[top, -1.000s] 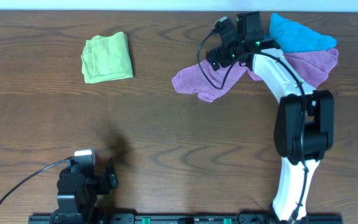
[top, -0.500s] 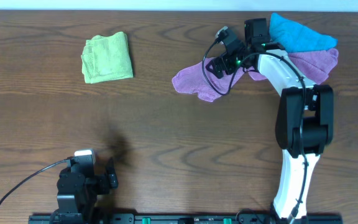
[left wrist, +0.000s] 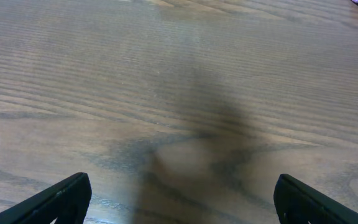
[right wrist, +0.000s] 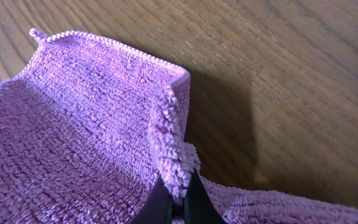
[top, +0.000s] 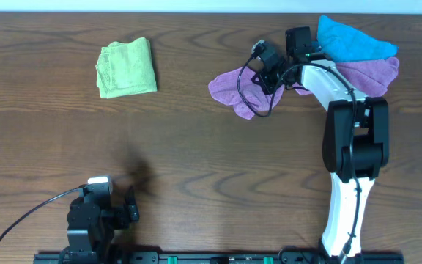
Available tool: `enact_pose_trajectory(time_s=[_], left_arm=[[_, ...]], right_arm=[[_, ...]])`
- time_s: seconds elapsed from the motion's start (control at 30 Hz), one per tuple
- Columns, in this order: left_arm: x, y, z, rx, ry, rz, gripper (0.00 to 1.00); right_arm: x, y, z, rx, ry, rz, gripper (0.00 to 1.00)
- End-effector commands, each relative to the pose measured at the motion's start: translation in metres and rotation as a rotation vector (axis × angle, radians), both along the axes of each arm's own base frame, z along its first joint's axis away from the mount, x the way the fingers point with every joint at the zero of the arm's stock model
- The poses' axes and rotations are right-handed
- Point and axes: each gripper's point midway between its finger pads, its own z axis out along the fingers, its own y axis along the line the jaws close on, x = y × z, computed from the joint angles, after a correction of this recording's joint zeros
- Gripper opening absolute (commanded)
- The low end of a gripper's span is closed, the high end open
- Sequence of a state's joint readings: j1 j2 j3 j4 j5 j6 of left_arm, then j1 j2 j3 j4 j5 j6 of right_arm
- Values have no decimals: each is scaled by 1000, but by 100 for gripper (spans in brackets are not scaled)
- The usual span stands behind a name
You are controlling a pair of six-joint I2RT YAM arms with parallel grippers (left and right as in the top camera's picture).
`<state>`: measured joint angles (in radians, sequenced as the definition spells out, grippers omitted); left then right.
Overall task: Fold the cloth
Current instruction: 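Lift the purple cloth by its corner with the right gripper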
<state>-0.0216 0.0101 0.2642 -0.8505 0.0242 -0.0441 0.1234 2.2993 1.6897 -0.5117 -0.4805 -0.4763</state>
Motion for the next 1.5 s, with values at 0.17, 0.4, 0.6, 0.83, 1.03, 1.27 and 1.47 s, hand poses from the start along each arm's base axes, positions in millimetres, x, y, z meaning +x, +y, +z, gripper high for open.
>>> enact_pose_trajectory(time_s=[0.17,0.4,0.6,0.83,1.03,1.27,1.47], left_arm=[[-10,-1,-16,6,67,-14,95],[-10,-1,-16,6,67,-14,95],[-10,-1,-16,6,67,-14,95],[-10,-1,-16,6,67,-14,95],[-10,-1,-16,6,67,-14,95],[-10,-1,-16,6,67,-14,95],[-10,-1,-16,6,67,-14,95]], right_arm=[[26,6,87,-38,-198,-46,2],[54,30,182,91,-415,-195,2],[42,63,184,90,-377,-269,1],[-37,69,114,-336,-147,-266,99],[-81,68,100,-557,-92,-234,99],[-35,47,108,-454,-177,-160,99],[-6,34,98,-192,-105,-234,99]])
